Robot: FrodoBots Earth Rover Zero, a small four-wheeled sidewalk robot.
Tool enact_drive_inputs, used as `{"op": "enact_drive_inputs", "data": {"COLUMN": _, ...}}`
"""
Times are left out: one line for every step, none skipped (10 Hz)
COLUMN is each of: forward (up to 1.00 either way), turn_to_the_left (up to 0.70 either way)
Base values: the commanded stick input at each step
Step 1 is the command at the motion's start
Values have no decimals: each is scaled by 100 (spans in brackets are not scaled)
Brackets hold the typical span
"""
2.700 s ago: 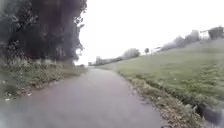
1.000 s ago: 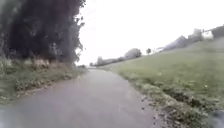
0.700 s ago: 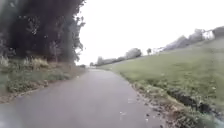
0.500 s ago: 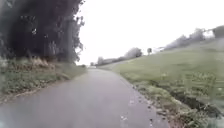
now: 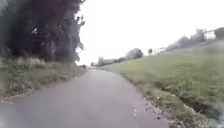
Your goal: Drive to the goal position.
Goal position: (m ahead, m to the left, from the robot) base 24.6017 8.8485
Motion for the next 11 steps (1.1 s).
{"op": "enact_drive_inputs", "data": {"forward": 70, "turn_to_the_left": 0}}
{"op": "enact_drive_inputs", "data": {"forward": 70, "turn_to_the_left": 0}}
{"op": "enact_drive_inputs", "data": {"forward": 70, "turn_to_the_left": 0}}
{"op": "enact_drive_inputs", "data": {"forward": 70, "turn_to_the_left": 0}}
{"op": "enact_drive_inputs", "data": {"forward": 70, "turn_to_the_left": 0}}
{"op": "enact_drive_inputs", "data": {"forward": 70, "turn_to_the_left": 0}}
{"op": "enact_drive_inputs", "data": {"forward": 70, "turn_to_the_left": 0}}
{"op": "enact_drive_inputs", "data": {"forward": 70, "turn_to_the_left": 0}}
{"op": "enact_drive_inputs", "data": {"forward": 70, "turn_to_the_left": 0}}
{"op": "enact_drive_inputs", "data": {"forward": 70, "turn_to_the_left": 0}}
{"op": "enact_drive_inputs", "data": {"forward": 70, "turn_to_the_left": 0}}
